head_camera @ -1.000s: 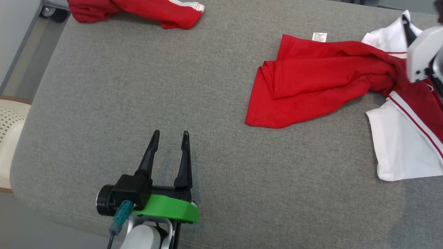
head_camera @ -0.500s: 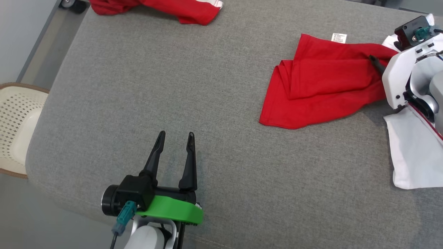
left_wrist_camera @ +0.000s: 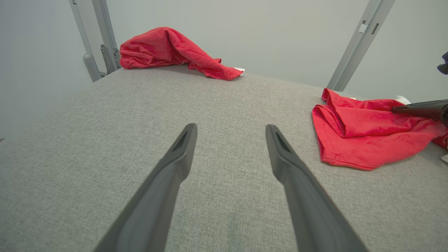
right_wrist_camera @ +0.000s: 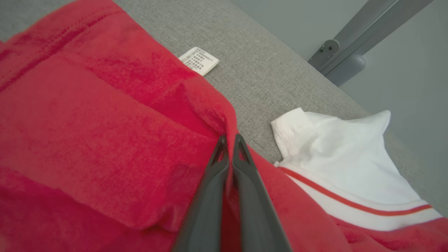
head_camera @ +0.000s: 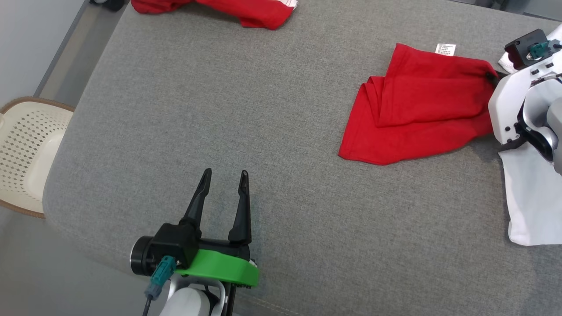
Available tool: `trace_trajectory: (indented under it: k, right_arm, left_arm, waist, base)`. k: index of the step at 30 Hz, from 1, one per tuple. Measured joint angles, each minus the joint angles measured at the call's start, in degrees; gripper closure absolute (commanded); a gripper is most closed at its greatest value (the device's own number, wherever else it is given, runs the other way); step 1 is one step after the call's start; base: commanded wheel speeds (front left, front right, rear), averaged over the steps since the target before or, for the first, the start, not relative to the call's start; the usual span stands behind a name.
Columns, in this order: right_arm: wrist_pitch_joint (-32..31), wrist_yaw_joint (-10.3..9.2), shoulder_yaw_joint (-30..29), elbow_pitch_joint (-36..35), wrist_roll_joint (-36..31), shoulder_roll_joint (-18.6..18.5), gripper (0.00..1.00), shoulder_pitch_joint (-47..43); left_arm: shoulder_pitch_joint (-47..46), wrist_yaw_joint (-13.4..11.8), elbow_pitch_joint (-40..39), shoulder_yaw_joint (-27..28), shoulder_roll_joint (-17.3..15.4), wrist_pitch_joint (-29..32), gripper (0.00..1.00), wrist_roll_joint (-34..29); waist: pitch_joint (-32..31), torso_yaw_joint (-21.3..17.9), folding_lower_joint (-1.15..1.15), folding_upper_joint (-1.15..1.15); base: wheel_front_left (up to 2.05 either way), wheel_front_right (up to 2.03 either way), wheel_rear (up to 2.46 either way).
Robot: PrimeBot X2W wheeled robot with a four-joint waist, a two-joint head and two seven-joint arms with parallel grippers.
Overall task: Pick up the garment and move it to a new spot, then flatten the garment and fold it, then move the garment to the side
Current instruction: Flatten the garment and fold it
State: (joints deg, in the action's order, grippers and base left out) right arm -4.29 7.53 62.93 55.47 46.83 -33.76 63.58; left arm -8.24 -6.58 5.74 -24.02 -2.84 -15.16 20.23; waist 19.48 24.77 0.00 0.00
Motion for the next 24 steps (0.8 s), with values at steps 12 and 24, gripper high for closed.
trace_trajectory:
  k: [12, 24]
  right_arm:
    - [13.14, 0.0, 3.45, -4.03, 0.7, 1.66, 1.0, 1.94]
    - [18.93, -0.01, 9.35, -24.43, -2.09, 5.05, 1.0, -10.82]
  left_arm:
    - [0.38, -0.29, 0.03, 1.51, 0.01, 0.0, 0.0, -0.75]
    - [1.86, 0.04, -0.51, 5.67, 0.01, -0.01, 0.0, -2.82]
  waist:
    - [-1.4, -2.71, 0.0, 0.0]
    - [-4.48, -8.12, 0.0, 0.0]
  base:
    - [0.0, 0.0, 0.0]
    - [0.0, 0.0, 0.0]
